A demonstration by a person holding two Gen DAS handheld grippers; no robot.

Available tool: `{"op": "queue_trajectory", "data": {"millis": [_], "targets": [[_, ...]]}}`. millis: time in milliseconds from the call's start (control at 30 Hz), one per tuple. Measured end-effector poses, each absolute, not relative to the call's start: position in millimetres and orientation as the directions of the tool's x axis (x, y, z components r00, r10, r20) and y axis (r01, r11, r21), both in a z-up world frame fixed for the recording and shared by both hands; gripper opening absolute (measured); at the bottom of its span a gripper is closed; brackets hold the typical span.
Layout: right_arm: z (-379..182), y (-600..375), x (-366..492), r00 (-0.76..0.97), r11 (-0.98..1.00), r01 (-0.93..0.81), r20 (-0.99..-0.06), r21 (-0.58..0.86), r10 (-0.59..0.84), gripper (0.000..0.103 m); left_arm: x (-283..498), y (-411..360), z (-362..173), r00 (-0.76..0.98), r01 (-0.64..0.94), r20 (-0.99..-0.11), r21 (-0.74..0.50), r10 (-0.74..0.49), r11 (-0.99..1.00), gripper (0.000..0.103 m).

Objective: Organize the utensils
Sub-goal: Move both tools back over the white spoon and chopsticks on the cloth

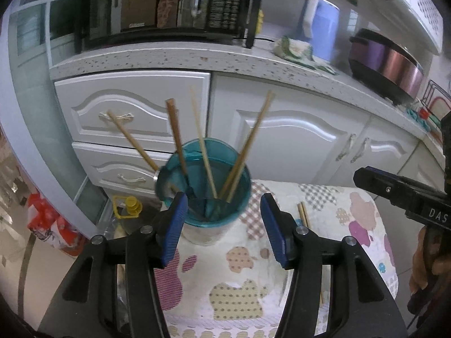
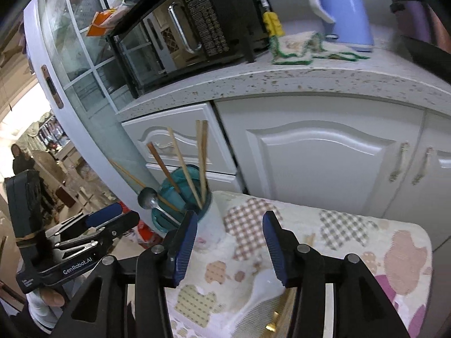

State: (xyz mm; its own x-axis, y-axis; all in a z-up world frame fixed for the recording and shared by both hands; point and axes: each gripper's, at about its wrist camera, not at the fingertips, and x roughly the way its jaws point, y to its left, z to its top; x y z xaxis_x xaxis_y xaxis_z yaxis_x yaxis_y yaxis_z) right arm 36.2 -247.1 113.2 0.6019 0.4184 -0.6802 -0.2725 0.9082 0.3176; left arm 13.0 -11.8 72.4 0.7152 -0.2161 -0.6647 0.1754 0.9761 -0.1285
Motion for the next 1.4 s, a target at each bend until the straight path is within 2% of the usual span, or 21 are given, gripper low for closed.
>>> {"op": "queue_trajectory", "data": {"millis": [233, 300, 767, 1400], "targets": [[111, -269, 12, 0.615, 0.935, -0.222, -0.705, 0.275, 0.353, 0.048, -2, -40, 74, 0.726, 0.216, -0.649, -0.095, -0.225, 0.972, 0.054], [108, -279, 4, 0.613, 0.939, -0.201, -0.711, 0.281, 0.344, 0.054, -5, -47, 74, 0.725, 0.225, -0.648, -0.099, -0.235, 0.969, 0.054], [112, -315, -29, 0.646, 0.965, -0.116, -0.72, 0.237, 0.254, 0.056, -23, -87, 74, 0.717, 0.294, -0.639, -0.085, -0.279, 0.952, 0.054], [98, -319, -26, 0.611, 0.963, -0.082, -0.75, 0.258, 0.254, 0.06, -18, -84, 65, 0.701, 0.287, -0.656, -0.102, -0.281, 0.952, 0.054]]}}
